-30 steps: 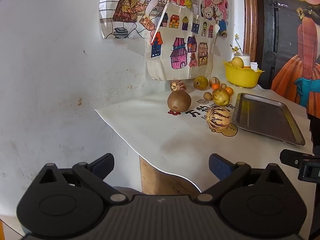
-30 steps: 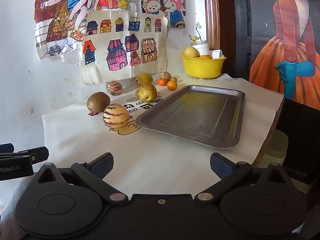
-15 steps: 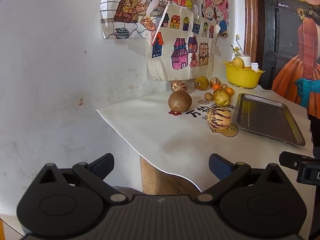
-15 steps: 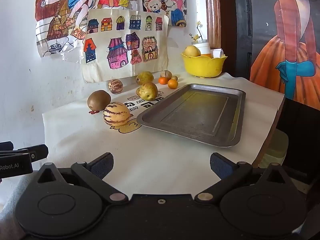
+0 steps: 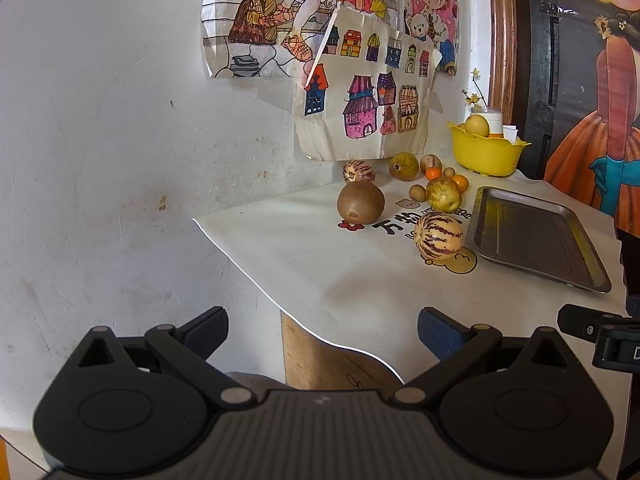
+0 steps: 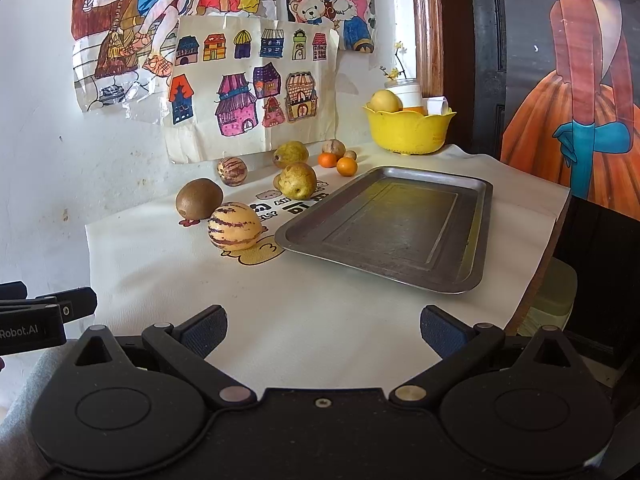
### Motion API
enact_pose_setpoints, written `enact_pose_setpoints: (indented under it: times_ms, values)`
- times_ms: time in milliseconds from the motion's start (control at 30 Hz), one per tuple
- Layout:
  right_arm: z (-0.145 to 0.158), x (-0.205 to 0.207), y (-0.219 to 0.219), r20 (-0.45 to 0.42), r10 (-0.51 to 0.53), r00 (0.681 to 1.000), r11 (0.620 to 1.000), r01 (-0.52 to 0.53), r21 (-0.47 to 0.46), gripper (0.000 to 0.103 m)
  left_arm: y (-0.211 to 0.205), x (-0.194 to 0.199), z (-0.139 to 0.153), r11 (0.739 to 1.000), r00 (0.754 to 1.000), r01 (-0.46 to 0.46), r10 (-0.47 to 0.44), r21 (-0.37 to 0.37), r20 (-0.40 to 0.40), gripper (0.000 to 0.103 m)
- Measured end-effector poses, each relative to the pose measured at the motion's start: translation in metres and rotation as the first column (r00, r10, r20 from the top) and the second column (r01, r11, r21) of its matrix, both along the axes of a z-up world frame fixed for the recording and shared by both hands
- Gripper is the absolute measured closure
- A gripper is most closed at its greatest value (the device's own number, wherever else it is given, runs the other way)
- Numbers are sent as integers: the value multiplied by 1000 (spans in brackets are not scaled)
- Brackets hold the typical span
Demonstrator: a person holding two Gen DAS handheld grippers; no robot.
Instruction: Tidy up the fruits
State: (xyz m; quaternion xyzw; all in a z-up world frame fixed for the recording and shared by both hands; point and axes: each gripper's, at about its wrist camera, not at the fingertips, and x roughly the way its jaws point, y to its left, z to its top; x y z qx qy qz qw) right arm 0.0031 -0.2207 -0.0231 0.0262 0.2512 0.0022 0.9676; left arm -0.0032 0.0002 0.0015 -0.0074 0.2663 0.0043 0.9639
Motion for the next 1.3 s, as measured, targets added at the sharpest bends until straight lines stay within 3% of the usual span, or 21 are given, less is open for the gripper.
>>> enact_pose_setpoints:
  times_ms: [1300]
  values:
    - [-6,1,4,-8,1,1000,1000,-1,-5,0,1,1,0,1000,1000,0,0,-1,-2,0]
